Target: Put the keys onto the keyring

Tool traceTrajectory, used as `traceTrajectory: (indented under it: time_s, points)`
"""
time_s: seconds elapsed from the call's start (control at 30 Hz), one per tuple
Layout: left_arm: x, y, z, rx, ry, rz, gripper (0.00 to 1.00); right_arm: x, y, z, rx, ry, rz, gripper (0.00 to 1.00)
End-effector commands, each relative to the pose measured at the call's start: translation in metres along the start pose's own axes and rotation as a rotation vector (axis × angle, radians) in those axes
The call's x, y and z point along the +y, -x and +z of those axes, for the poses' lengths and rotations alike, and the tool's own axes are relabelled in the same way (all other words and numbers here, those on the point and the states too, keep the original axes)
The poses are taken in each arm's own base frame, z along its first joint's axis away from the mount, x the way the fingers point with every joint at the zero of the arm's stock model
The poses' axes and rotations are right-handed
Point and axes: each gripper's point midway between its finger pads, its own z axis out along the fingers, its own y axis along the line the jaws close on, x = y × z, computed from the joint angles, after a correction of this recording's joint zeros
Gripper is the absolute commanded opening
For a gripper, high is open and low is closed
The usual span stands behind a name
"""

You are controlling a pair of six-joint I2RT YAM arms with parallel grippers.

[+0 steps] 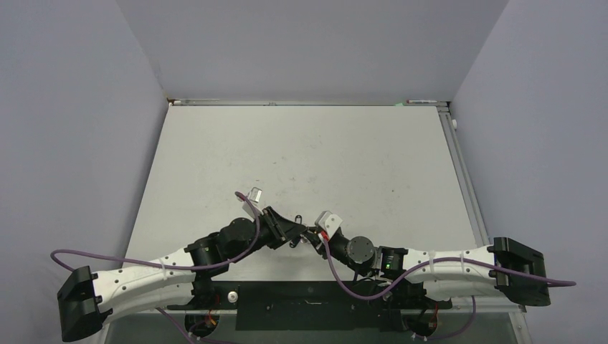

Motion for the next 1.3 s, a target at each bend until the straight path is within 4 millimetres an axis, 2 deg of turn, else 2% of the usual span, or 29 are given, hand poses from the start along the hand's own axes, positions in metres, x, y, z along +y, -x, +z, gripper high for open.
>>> traceTrajectory:
  time_s: [0.0, 0.43, 0.63, 0.93, 1.0, 1.13, 1.27]
  points:
    - [0.004, 0.004, 0.004, -0.03, 0.013, 0.026, 0.17, 0.006, 0.044, 0.006, -0.123, 0.002, 0.042, 0.05]
    - [0.006, 0.008, 0.006, -0.041, 0.056, 0.072, 0.12, 0.008, 0.038, 0.008, -0.088, -0.025, -0.015, 0.05]
    - [0.008, 0.007, 0.007, -0.037, 0.061, 0.085, 0.0, 0.011, 0.04, 0.008, -0.096, -0.021, -0.012, 0.05]
    - [-0.005, 0.006, 0.008, -0.039, -0.025, 0.157, 0.0, 0.016, 0.039, 0.011, -0.083, -0.011, -0.019, 0.05]
    - [-0.007, 0.007, 0.008, -0.046, -0.044, 0.176, 0.0, 0.017, 0.04, 0.011, -0.081, -0.009, -0.018, 0.11]
    - [-0.011, 0.013, 0.006, -0.069, -0.066, 0.244, 0.0, 0.016, 0.045, 0.008, -0.093, -0.011, -0.005, 0.41]
    - [-0.012, 0.019, 0.002, -0.09, -0.056, 0.343, 0.0, 0.011, 0.052, -0.001, -0.112, -0.011, 0.012, 0.52]
